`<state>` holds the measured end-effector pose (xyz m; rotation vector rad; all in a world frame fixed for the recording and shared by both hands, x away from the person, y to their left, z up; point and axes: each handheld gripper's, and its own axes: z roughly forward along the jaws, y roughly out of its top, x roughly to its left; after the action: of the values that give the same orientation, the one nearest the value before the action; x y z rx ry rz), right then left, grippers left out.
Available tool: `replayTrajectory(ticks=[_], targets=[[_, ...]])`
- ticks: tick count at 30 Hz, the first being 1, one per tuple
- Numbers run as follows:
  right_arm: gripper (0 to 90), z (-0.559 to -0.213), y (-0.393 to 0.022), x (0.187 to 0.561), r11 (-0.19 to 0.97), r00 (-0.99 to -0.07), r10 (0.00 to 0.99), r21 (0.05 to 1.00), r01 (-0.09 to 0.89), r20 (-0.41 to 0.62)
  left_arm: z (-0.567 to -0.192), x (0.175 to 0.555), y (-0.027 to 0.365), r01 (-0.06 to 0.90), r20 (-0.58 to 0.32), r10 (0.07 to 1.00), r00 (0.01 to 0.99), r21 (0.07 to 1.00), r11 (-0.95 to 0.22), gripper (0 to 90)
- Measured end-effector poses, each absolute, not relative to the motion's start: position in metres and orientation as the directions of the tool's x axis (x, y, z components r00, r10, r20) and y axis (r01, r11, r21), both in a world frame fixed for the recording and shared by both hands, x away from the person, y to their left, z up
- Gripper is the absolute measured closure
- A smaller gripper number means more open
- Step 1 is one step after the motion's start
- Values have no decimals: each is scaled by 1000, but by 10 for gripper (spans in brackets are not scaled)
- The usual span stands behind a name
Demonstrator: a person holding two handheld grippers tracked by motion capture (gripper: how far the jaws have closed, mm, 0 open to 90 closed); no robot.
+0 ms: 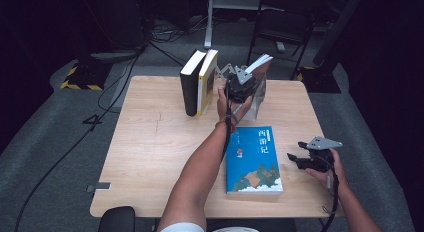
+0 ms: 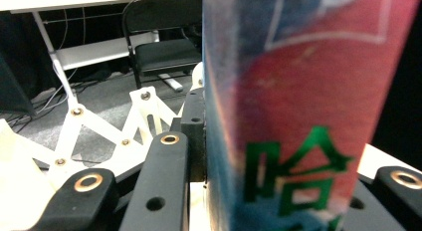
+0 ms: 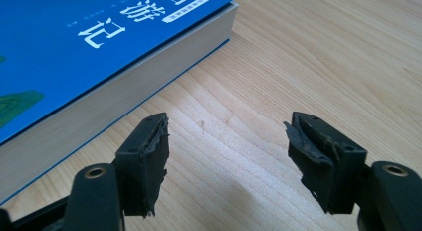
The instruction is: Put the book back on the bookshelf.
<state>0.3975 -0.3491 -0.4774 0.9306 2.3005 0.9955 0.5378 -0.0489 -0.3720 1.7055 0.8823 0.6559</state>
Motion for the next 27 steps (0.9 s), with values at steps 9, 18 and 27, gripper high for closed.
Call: replayTrajectory(ticks=[9,18,27], targets=[[333,-479,-348,397,516,-671,729,755,404,-139,-363,533,-47,215,66,796,602,947,-241,696],[333,-481,-344,398,533,-688,714,740,410,-133,-348,544,-45,230,67,783,619,937,-262,707],[332,-481,-347,398,532,-684,717,739,415,-132,-329,529,-13,228,51,804,593,946,-229,731]])
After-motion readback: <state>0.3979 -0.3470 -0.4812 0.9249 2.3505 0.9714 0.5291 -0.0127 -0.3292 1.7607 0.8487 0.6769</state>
